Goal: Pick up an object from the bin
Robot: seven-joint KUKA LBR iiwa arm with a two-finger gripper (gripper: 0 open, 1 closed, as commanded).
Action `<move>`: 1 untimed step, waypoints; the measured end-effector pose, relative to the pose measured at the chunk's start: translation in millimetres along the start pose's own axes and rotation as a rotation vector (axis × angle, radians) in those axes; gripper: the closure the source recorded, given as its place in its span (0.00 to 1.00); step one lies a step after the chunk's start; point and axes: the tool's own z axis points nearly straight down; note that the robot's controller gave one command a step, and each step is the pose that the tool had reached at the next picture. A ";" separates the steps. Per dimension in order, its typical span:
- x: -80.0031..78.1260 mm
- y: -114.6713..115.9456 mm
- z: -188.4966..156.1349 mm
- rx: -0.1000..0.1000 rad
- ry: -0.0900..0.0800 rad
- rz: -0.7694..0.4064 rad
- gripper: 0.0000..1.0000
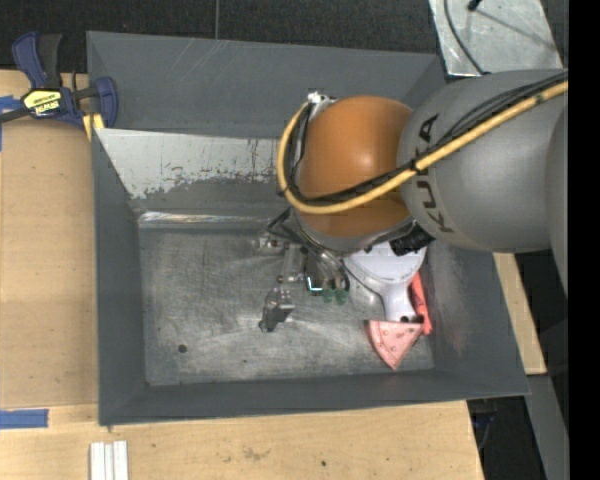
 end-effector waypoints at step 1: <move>-1.9 -0.5 -4.1 -0.001 -0.008 0.002 0.00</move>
Offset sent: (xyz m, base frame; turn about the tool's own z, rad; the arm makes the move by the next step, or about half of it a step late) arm 0.0096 0.0789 -0.0158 -0.2038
